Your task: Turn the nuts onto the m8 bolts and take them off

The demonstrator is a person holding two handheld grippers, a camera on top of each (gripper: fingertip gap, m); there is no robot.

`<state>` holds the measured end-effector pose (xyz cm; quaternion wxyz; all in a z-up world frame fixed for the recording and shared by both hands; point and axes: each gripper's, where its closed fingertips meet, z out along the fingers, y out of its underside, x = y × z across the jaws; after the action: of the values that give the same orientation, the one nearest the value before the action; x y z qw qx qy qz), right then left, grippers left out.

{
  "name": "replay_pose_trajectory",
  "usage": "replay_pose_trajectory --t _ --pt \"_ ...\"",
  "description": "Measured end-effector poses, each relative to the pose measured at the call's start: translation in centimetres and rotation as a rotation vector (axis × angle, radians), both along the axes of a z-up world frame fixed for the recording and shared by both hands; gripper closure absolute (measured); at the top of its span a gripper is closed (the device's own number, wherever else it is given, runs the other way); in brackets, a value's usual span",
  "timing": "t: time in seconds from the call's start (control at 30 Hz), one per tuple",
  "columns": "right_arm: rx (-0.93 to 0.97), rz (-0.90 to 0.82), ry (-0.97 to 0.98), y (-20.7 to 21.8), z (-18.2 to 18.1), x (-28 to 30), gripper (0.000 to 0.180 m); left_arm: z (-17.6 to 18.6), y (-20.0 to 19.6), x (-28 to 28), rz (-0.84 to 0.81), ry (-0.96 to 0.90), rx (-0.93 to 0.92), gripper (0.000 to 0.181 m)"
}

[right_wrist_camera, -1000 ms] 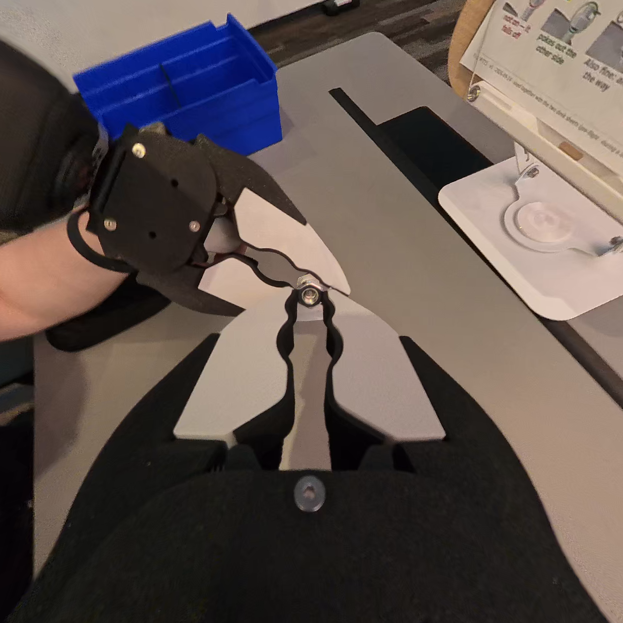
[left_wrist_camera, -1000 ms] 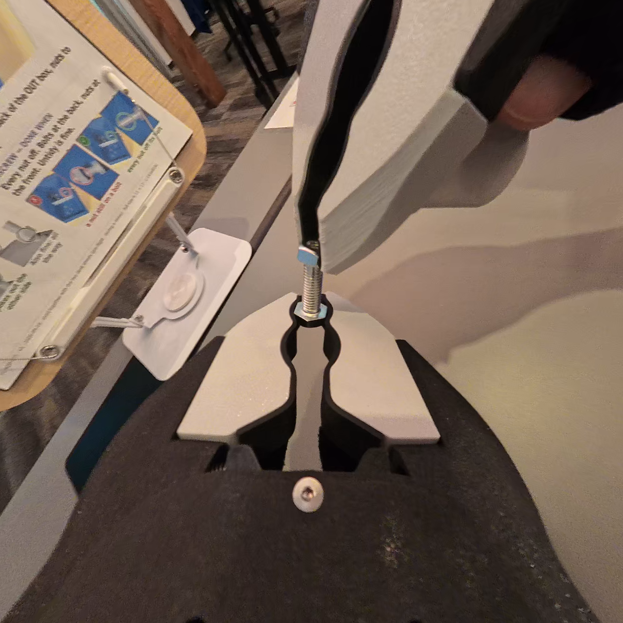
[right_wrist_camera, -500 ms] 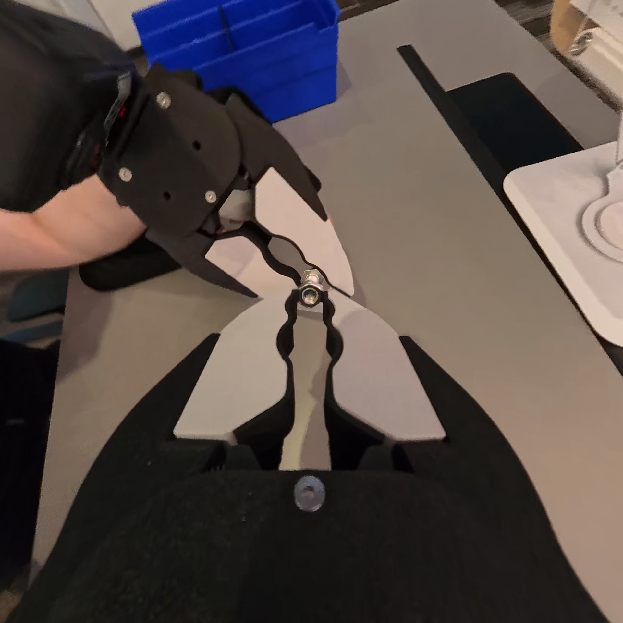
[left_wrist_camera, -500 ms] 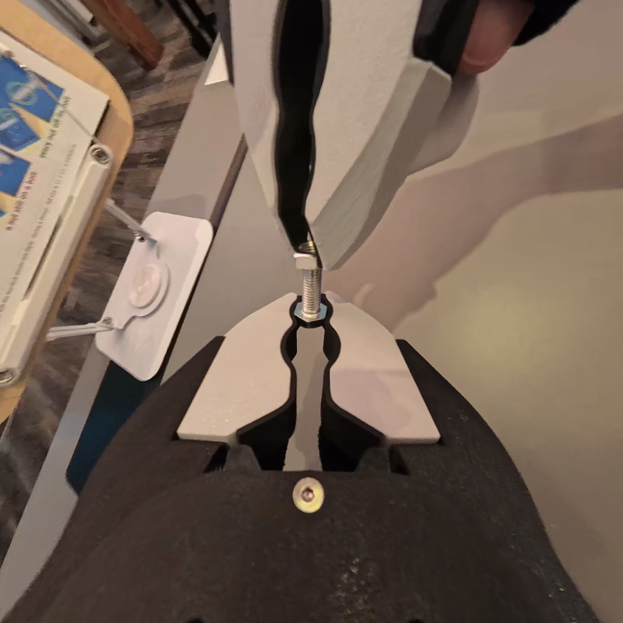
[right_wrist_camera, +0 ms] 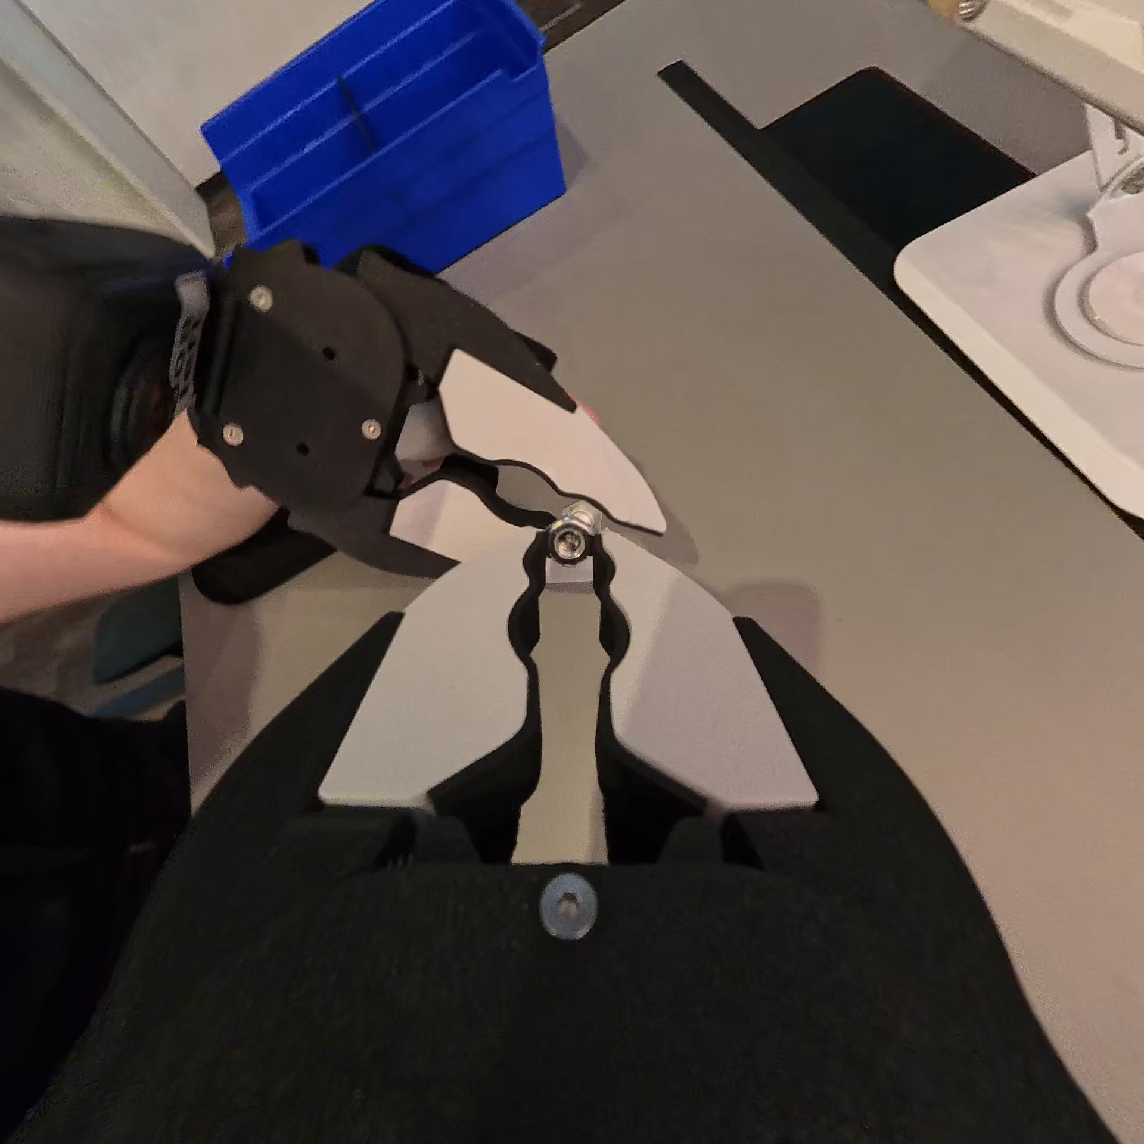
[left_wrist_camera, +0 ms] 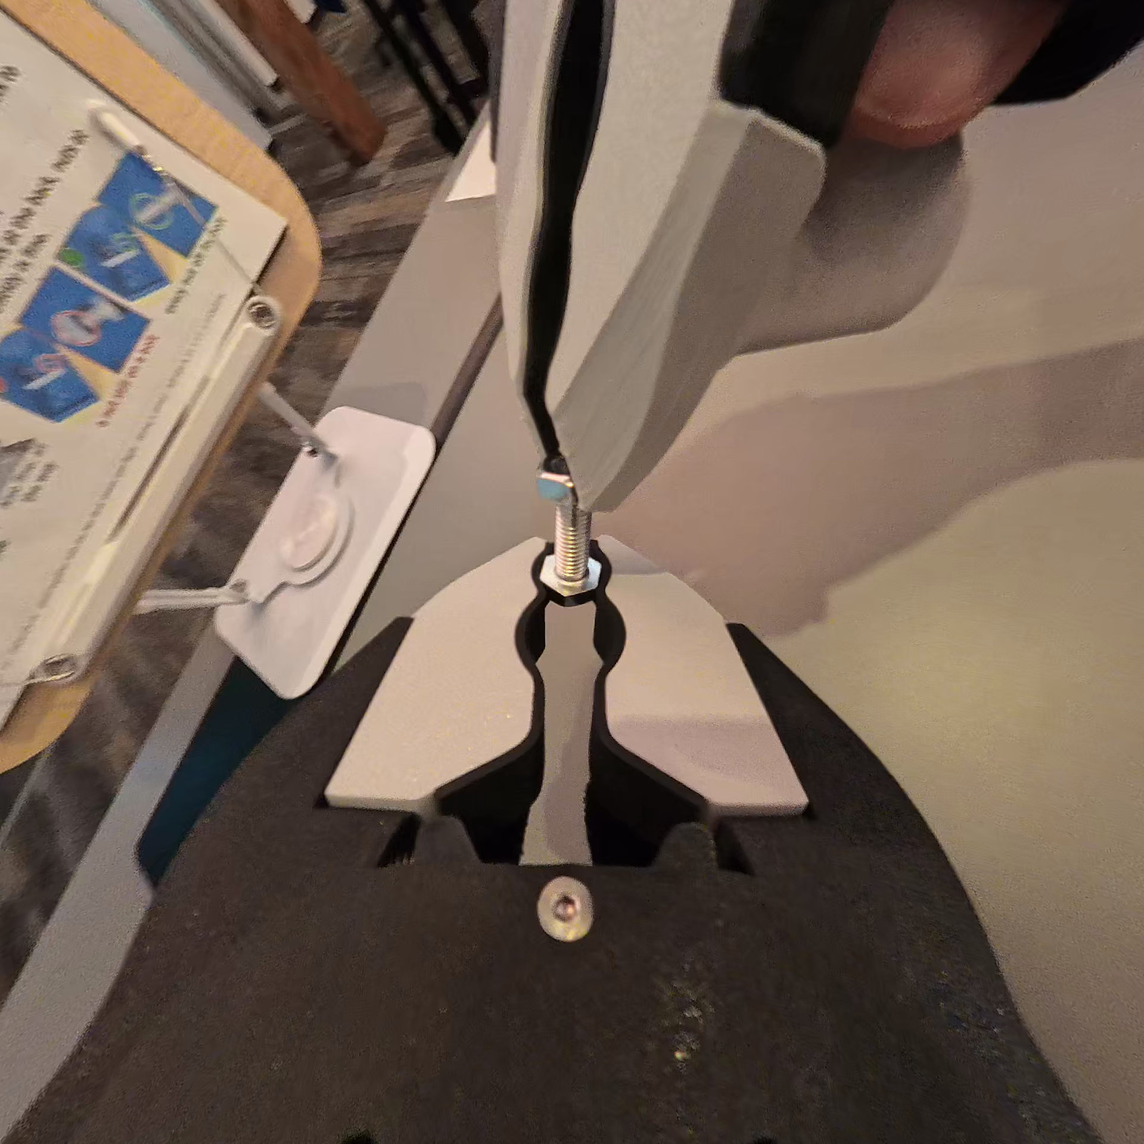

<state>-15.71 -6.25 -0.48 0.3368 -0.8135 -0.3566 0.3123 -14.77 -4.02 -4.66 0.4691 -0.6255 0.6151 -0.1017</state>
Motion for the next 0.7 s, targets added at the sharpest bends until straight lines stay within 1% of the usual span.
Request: replay_pose_trajectory --t 0.17,0.33,0.57,0.7 --pt "-0.039 -0.084 0.054 1.4 -0.5 -0.3 0.166 -0.3 1.8 -0.8 0.128 0.049 0.086 0.170" --pt "-0.093 -0.121 0.105 2.3 -1.5 -0.5 0.166 -1.1 3.0 -1.6 0.205 0.111 0.132 0.170" --pt "-0.082 -0.108 0.099 2.4 -1.7 -0.7 0.166 -1.8 2.6 -1.3 0.163 0.064 0.020 0.170" --pt "-0.076 -0.097 0.094 2.2 -1.5 -0.6 0.166 -1.6 2.3 -1.1 0.145 0.048 0.004 0.170"
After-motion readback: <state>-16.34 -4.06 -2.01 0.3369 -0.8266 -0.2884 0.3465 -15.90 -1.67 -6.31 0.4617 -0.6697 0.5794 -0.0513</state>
